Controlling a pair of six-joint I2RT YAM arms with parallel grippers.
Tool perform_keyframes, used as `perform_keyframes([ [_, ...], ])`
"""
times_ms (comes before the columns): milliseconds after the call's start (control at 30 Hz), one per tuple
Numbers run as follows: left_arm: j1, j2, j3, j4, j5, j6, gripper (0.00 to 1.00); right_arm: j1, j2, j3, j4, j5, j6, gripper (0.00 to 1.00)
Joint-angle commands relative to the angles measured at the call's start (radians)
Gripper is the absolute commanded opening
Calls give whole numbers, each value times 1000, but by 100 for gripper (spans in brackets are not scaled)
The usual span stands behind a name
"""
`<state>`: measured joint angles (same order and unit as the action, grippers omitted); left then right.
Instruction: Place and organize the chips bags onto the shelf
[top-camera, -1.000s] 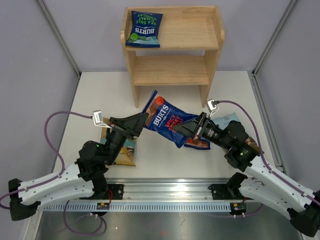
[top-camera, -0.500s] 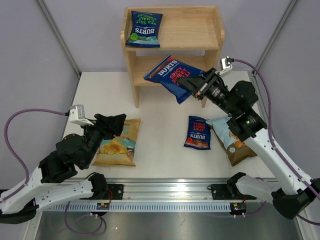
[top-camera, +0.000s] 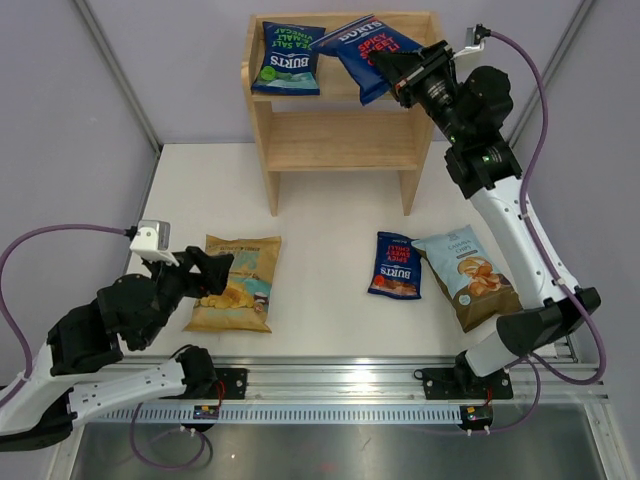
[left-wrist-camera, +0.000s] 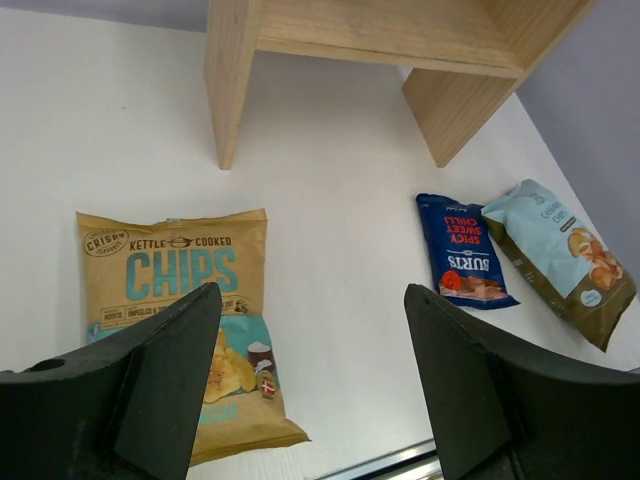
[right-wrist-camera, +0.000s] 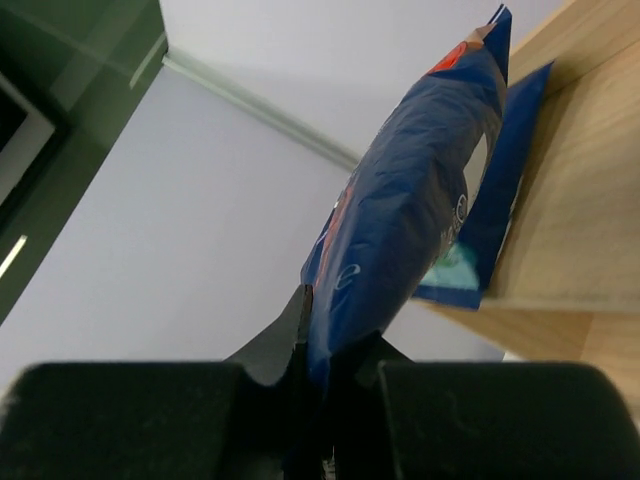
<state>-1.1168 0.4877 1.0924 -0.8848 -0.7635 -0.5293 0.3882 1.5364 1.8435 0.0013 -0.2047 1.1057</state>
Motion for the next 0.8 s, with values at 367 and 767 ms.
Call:
perform_keyframes([
  [367,3,-152,-169,67,-19,80,79,-8,267,331,-86,407,40,12],
  [767,3,-219,-187,50,-19,58,79,84,412,477,-210,567,16,18],
])
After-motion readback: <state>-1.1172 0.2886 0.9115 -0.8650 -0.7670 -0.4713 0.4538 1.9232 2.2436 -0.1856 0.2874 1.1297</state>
